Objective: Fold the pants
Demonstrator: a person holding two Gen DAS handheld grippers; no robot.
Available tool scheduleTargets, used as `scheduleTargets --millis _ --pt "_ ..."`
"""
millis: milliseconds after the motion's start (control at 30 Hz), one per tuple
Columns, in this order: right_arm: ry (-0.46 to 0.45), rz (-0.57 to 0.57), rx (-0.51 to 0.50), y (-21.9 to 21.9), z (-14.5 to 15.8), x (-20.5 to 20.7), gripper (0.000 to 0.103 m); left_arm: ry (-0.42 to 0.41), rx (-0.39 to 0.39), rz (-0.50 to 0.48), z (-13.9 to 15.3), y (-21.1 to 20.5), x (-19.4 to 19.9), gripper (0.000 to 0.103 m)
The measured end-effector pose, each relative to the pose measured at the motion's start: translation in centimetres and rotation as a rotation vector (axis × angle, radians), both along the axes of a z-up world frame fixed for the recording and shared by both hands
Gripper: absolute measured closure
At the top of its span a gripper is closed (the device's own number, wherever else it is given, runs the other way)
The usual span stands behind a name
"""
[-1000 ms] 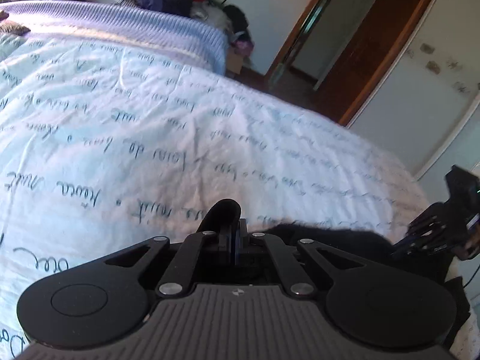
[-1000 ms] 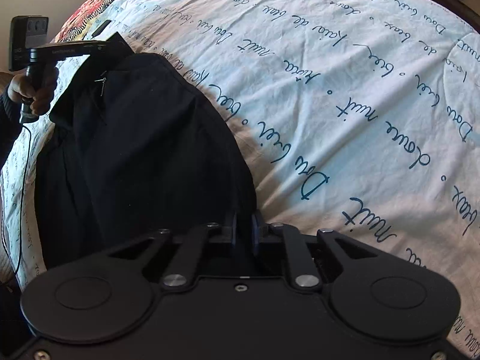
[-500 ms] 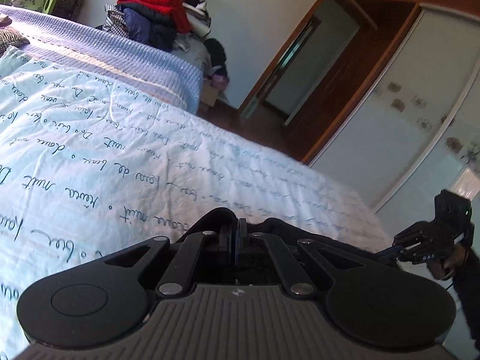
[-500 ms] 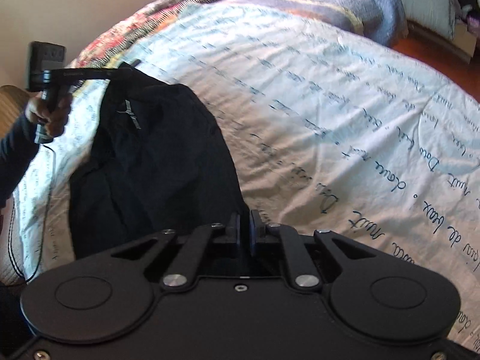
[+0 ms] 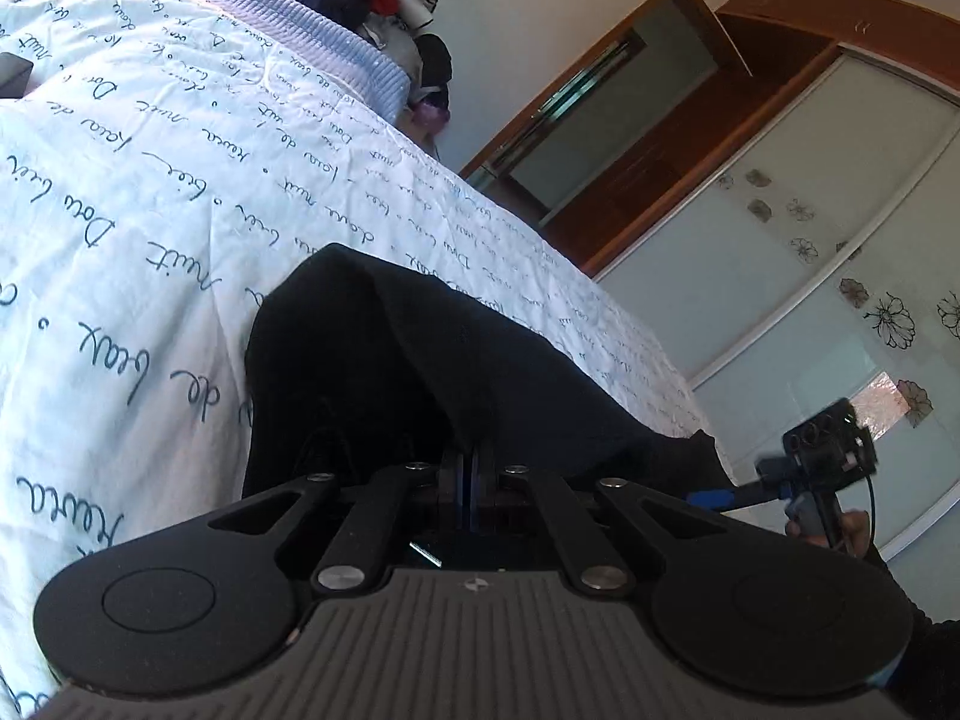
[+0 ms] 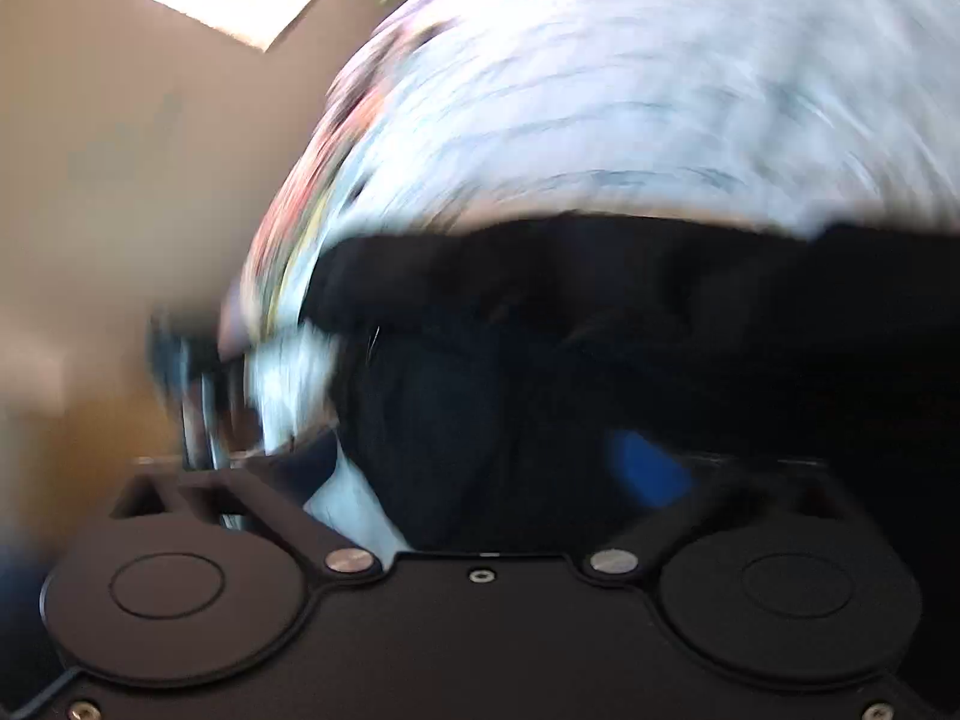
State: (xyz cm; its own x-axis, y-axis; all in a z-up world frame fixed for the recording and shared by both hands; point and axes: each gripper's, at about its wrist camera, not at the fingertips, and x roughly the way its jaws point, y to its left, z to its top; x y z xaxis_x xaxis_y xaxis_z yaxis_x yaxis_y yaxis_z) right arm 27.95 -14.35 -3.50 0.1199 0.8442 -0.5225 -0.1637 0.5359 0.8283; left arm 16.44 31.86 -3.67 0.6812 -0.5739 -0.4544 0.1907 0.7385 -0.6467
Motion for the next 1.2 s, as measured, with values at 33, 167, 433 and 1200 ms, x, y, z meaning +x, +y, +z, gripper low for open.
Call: scheduleTargets --millis 33,167,433,1200 --pt "0.056 -0.086 0.011 -0.9 -0.5 0.5 0.001 -0.002 0.000 -0.002 0.1 0.0 0.1 0.103" --pt "0.182 -0.375 0.095 -4.6 -2.1 0.3 0.001 -0.019 -0.007 -0.011 0.7 0.0 0.4 0.103" --pt "0.216 -0.481 0.050 -5.0 -3.5 0.6 0.017 -0.021 -0.019 -0.017 0.6 0.2 -0.1 0.103" --pt "-0.021 -0.517 0.045 -6.4 1.3 -3.7 0.095 -0.052 -0.048 0.016 2.1 2.0 -1.7 0.103"
